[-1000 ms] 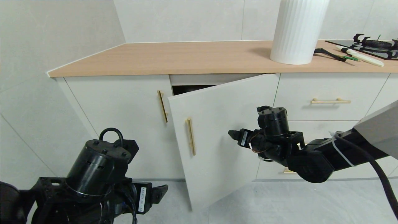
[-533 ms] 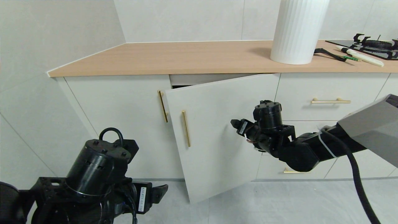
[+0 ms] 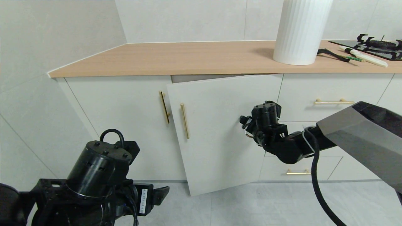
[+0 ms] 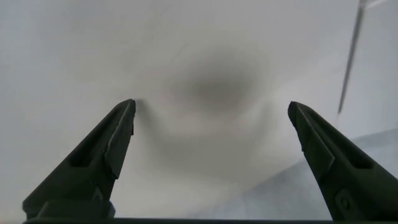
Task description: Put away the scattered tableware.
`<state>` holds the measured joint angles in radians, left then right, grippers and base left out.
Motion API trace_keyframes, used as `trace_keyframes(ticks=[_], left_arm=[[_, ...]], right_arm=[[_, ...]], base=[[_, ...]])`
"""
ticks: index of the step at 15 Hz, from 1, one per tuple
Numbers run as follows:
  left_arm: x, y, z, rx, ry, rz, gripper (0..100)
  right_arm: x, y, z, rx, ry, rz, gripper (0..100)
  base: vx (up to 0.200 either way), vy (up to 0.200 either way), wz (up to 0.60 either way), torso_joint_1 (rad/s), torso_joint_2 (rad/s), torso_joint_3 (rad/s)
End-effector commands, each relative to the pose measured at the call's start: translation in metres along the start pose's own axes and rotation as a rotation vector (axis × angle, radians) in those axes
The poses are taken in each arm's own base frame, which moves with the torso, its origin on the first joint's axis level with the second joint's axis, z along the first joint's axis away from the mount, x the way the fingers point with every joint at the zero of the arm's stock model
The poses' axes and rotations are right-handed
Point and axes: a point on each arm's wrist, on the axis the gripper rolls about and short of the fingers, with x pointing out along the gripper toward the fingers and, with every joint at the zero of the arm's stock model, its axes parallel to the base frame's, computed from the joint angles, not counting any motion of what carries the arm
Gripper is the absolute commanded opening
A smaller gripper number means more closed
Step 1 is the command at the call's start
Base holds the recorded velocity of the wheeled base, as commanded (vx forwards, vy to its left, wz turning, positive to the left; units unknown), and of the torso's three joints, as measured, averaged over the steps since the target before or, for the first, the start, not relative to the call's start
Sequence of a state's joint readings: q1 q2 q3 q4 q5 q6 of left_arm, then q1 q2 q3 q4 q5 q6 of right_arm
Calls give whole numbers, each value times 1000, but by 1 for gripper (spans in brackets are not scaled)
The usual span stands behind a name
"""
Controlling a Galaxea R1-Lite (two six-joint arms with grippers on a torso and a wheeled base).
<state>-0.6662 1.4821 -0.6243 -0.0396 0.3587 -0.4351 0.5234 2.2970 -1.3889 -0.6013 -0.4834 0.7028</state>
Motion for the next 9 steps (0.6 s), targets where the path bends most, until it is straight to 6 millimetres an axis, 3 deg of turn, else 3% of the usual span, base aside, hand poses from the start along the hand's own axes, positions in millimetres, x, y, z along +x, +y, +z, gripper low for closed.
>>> trace_keyframes(ticks=[1,9], left_arm=[[0,0,0,-1,1,-1,100],[0,0,0,1,1,-1,100]], right_arm=[[10,-6,-7,-4,3,-20,100],[42,-33,0,11,-55,-110,100]], base=[[0,0,0,0,0,0],[0,0,0,0,0,0]])
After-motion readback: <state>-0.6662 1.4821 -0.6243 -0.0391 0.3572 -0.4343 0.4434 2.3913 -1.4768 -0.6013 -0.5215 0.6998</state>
